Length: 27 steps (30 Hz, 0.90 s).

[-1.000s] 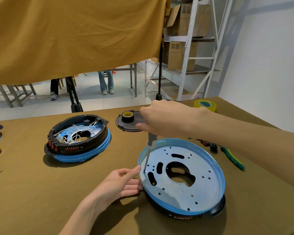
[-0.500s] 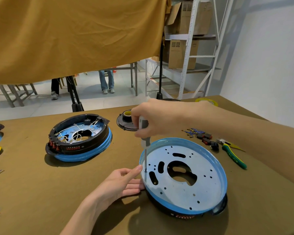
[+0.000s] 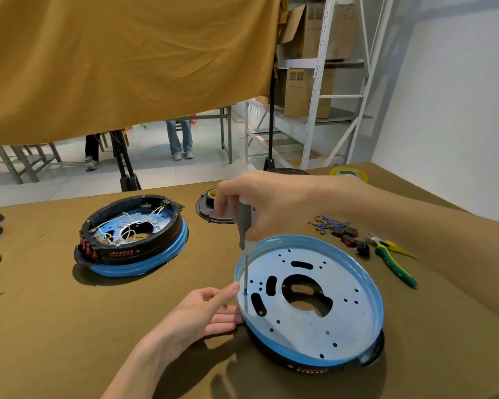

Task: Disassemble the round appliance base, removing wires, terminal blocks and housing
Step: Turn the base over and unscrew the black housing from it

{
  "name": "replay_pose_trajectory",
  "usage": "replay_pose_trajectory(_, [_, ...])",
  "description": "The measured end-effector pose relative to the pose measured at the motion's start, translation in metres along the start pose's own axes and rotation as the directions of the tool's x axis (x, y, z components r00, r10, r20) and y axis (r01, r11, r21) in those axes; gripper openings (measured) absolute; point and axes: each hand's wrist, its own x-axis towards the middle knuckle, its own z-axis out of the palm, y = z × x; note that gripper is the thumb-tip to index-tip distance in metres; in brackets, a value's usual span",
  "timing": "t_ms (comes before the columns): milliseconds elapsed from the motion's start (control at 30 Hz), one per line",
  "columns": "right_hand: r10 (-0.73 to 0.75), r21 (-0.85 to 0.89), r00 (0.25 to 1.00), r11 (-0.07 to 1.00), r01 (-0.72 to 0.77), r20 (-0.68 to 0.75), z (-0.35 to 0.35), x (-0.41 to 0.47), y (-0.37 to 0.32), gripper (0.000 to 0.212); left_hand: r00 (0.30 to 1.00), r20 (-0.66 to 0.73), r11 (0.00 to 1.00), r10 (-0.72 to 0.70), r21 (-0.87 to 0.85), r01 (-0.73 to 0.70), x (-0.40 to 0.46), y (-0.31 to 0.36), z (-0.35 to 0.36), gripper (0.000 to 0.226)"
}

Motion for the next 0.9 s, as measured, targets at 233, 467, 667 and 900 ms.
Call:
replay_pose_trajectory(233, [0.046, -0.464, 0.965, 0.871, -0.165, -0.257, 0.016, 0.002, -0.006, 0.041, 1.0, -0.014, 1.0, -0.005, -0.006, 0.005, 0.001, 0.0, 0.001, 0.078])
replay_pose_trajectory(467, [0.043, -0.048, 0.999, 0.998, -0.045, -0.032, 0.002, -0.004, -0.012, 0.04, 1.0, -0.016, 1.0, -0.001, -0.005, 0.001, 0.001, -0.001, 0.001, 0.077])
replay_pose_trajectory(667, [0.055, -0.457, 0.968, 0.874, -0.166, -0.246, 0.012, 0.001, -0.011, 0.03, 1.0, -0.017, 1.0, -0.003, -0.006, 0.003, 0.002, 0.0, 0.001, 0.065])
replay_pose_trajectory(900, [0.104, -0.271, 0.987, 0.953, -0.135, -0.126, 0.007, -0.004, -0.012, 0.044, 1.0, -0.021, 1.0, -0.007, 0.001, 0.007, 0.001, 0.0, 0.001, 0.065])
